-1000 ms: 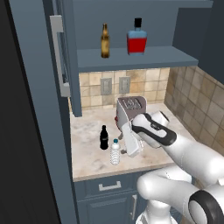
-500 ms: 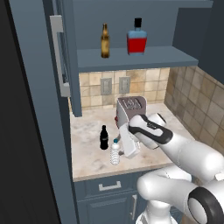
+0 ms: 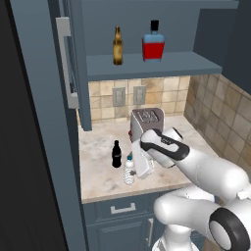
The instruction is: Sort all alcoholic drinks to one cabinet, and non-alcoholic drinks to the other.
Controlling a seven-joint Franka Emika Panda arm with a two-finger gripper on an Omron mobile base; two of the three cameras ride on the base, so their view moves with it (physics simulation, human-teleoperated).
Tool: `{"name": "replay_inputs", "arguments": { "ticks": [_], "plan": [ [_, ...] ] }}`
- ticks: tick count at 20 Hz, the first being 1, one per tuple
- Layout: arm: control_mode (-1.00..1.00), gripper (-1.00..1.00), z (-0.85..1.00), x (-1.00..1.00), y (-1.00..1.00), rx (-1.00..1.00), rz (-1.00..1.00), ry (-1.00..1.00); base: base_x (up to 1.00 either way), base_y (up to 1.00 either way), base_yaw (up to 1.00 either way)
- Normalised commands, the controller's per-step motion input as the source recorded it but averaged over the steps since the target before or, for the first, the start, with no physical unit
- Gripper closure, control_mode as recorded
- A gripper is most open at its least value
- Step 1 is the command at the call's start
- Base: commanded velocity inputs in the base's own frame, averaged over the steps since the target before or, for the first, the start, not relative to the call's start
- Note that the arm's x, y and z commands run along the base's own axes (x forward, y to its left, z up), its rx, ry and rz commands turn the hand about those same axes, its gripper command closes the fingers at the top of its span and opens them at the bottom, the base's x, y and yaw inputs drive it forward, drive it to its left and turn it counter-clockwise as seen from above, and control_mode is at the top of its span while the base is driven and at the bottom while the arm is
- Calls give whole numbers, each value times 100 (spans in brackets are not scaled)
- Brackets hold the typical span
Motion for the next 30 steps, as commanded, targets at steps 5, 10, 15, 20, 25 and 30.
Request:
{"name": "replay_inputs", "arguments": {
  "ticks": [5, 10, 15, 20, 25, 30],
  "plan": [
    [-100, 100, -12, 0, 9, 0, 1, 0, 0, 0, 0],
    [-100, 100, -5, 3, 11, 0, 0, 0, 0, 0, 0],
    [-100, 100, -2, 0, 3, 0, 0, 1, 0, 0, 0],
    [-100, 100, 10, -11, -4, 6, 0, -5, 0, 0, 0],
    [-100, 100, 39, -22, -4, 5, 0, -3, 0, 0, 0],
    [-100, 100, 57, -22, -2, 0, 0, -3, 0, 0, 0]
  ]
}}
